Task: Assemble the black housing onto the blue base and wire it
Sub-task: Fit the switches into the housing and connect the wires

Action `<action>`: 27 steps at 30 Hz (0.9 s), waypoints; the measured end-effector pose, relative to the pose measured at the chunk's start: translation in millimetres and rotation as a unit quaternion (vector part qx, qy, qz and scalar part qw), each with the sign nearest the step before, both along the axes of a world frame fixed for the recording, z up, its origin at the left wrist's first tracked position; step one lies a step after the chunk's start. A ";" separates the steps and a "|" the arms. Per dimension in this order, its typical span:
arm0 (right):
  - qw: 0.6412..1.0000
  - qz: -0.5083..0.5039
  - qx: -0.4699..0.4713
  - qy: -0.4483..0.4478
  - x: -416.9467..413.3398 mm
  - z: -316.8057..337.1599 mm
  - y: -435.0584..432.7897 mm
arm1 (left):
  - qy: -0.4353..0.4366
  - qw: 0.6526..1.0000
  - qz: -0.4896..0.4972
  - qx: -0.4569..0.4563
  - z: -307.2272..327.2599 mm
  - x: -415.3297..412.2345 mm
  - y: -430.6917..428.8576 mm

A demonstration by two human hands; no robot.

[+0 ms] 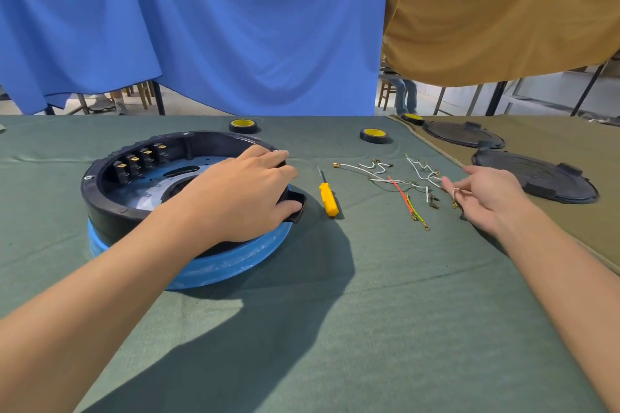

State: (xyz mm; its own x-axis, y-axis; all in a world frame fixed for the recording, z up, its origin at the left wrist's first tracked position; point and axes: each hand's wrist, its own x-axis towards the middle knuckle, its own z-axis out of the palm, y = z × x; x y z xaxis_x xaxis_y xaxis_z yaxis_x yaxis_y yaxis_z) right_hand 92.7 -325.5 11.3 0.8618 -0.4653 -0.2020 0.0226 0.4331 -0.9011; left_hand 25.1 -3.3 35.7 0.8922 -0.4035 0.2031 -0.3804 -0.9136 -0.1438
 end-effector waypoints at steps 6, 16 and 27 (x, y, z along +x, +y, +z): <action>0.997 0.013 -0.069 -0.034 1.0 2.6 9.2 | 0.011 1.000 0.001 -0.007 2.2 -0.3 1.0; 0.944 0.108 -0.187 -0.251 -40.0 23.1 78.4 | 0.090 0.970 0.004 -0.225 7.5 2.8 4.3; 0.835 0.370 -0.240 -0.328 -71.8 20.9 112.7 | 0.205 0.709 -0.030 -0.674 19.6 3.2 20.2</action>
State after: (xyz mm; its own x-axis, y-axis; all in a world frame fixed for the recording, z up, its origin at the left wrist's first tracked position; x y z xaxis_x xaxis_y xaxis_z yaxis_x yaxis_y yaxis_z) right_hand 20.9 -212.7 32.2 0.8009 0.3524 0.4841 0.4661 0.1407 -0.8735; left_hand 28.3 16.9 55.3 0.9771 -0.1292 0.1693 -0.1824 -0.0972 0.9784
